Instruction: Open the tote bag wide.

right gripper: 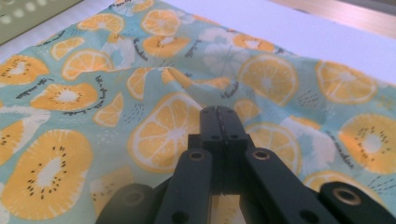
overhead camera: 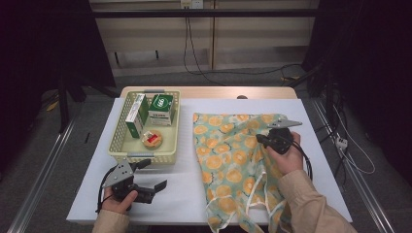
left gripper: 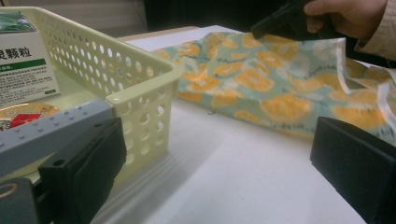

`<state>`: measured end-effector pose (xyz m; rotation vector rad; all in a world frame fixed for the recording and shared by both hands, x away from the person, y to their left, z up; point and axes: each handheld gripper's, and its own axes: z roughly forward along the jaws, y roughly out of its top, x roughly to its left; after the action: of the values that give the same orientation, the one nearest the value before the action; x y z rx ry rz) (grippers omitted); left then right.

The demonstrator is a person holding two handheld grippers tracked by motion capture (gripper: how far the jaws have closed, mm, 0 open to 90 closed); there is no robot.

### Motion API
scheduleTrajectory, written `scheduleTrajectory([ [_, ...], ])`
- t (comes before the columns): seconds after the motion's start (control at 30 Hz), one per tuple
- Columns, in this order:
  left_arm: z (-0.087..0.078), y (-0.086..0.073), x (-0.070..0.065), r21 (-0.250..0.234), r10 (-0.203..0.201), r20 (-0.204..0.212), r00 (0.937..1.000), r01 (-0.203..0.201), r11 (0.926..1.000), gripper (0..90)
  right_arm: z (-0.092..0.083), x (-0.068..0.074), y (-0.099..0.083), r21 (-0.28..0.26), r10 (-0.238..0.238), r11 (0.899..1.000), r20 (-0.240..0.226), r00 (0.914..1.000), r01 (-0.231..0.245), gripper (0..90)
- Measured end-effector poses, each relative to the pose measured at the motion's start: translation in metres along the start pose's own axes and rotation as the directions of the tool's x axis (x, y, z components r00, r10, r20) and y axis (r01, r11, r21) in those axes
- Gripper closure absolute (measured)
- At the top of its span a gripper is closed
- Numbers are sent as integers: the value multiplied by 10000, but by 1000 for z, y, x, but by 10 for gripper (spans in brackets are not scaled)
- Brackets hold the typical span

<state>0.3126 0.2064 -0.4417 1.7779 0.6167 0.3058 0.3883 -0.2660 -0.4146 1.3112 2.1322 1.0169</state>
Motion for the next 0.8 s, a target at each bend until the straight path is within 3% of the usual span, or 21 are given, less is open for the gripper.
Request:
scheduleTrajectory([
  [0.1,0,0,1,40,139,4,9999,-139,9999,32,3,-5,7,-155,30,9999,254,9997,-26,900],
  [0.27,1,0,1,26,19,46,10000,-19,10000,32,9,-11,18,-415,184,9990,540,9984,-162,900],
  [0.33,0,0,2,30,130,42,9999,-130,9999,32,8,-17,26,-738,460,9964,704,9965,-408,900],
  [0.4,0,-1,2,25,-37,39,10000,37,10000,32,8,-19,29,-752,515,9961,735,9960,-459,900],
  [0.53,1,-1,2,62,-8,46,10000,7,10000,32,5,-27,36,-1142,829,9907,740,9938,-742,900],
  [0.7,2,-1,2,91,-77,83,9999,76,9999,32,4,-43,47,-1494,1625,9772,669,9844,-1511,900],
  [0.8,2,-2,2,90,-79,88,9999,78,9999,32,8,-43,48,-1310,1576,9799,450,9865,-1505,900],
])
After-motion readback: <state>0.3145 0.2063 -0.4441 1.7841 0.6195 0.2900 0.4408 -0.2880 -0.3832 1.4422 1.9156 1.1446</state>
